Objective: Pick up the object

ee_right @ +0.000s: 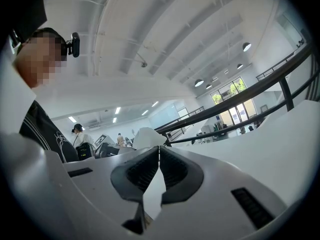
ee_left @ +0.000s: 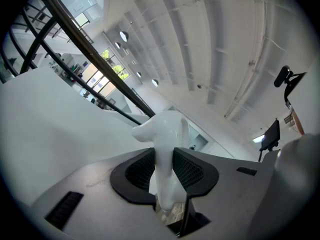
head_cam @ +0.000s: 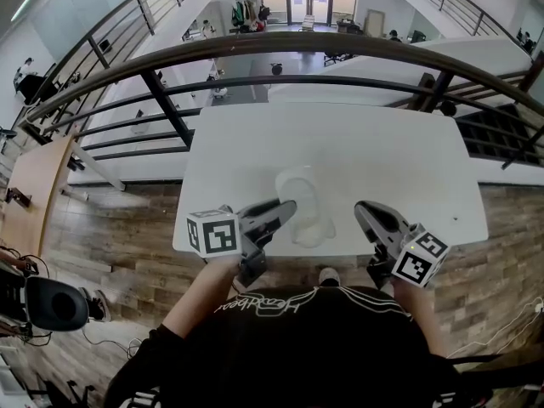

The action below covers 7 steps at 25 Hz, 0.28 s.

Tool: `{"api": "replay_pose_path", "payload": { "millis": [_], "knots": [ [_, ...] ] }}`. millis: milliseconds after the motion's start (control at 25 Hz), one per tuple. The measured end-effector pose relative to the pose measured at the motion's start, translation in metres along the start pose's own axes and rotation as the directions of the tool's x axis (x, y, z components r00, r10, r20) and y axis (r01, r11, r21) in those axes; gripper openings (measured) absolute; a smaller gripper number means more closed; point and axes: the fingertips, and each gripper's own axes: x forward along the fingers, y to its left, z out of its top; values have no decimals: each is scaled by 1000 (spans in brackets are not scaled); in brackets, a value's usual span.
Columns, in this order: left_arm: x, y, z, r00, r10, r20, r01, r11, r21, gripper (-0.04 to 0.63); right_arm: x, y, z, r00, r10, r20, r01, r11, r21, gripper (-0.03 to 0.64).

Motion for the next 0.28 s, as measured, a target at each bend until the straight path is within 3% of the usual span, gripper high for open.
{"api": "replay_pose_path", "payload": {
  "millis": [280],
  "knots": [
    [6, 1, -5, 1000, -1, -14, 1, 1000, 2, 118, -2, -5, -3, 1000, -8, 1, 8, 1000, 1, 18]
  ]
}}
